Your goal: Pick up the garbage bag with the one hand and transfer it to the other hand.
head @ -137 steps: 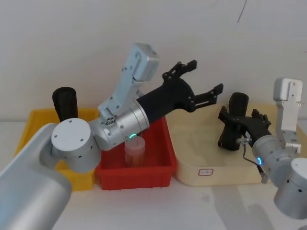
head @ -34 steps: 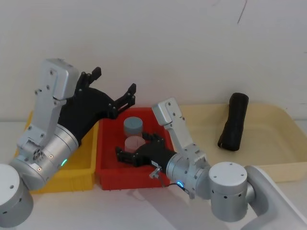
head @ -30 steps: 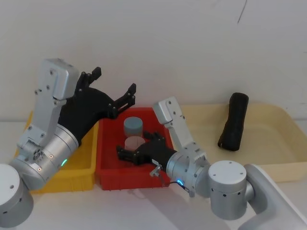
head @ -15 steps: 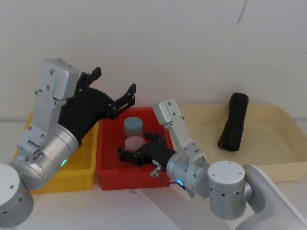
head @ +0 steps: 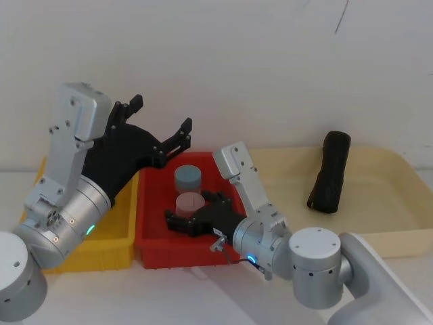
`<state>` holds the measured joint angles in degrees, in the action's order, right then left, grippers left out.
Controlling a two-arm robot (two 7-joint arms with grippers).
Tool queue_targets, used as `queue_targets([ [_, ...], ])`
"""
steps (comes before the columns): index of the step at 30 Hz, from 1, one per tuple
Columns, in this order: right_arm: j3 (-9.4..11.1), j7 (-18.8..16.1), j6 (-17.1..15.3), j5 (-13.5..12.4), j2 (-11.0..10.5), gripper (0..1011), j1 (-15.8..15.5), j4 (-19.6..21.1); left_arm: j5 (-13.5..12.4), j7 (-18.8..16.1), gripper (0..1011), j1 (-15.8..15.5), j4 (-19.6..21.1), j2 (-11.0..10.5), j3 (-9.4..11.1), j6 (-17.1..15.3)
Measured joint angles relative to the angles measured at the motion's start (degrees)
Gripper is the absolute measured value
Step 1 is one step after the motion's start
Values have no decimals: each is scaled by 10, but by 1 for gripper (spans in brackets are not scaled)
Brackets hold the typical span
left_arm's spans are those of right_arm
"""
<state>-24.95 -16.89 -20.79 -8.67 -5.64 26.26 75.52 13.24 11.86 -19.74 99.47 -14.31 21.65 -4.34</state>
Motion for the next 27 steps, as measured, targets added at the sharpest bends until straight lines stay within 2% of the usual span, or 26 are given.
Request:
queue_targets([
  [11, 2, 0, 4, 0, 5, 998, 7, -16, 0, 0, 1002, 0, 0, 0, 0, 0],
  [19, 0, 0, 5, 4, 5, 840, 10, -22, 0, 0, 1002, 0, 0, 0, 0, 0],
  [21, 0, 1, 5, 6, 5, 738, 11, -23, 0, 0, 1002, 0, 0, 0, 0, 0],
  [22, 1, 1, 6, 6, 5, 738, 11, -23, 0, 0, 1002, 0, 0, 0, 0, 0],
  [23, 1, 1, 6, 6, 5, 690, 11, -23, 0, 0, 1002, 0, 0, 0, 0, 0],
  [27, 5, 2, 6, 6, 6, 664, 11, -21, 0, 0, 1002, 0, 0, 0, 0, 0],
])
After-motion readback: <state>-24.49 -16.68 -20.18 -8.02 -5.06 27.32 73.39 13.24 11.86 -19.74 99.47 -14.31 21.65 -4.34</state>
